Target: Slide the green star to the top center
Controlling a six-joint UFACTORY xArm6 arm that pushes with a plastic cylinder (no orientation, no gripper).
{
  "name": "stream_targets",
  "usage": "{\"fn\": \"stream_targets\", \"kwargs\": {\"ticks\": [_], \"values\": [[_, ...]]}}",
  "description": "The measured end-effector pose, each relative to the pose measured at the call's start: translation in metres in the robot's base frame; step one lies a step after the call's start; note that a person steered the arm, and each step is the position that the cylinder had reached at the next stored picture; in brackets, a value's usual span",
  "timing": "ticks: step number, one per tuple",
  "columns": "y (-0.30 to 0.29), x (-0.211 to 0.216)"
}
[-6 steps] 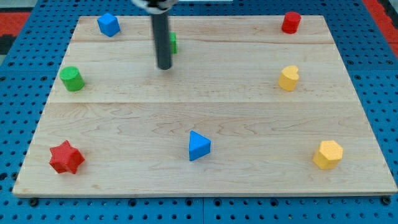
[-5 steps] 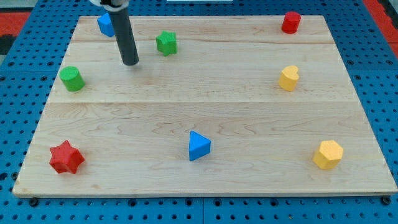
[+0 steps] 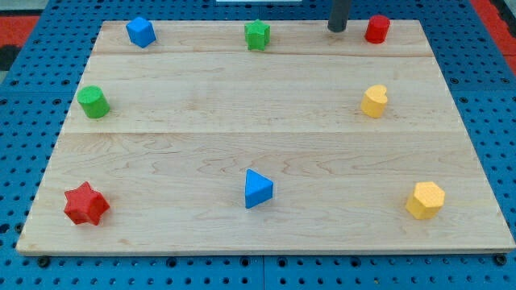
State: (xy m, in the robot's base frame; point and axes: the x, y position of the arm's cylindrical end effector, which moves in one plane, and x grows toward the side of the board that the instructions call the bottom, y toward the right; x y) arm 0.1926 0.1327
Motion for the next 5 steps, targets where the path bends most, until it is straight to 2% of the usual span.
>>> {"fn": "stream_targets", "kwargs": {"ticks": [2,5], "values": [[0.003,-0.001],[0.101,-0.001]]}}
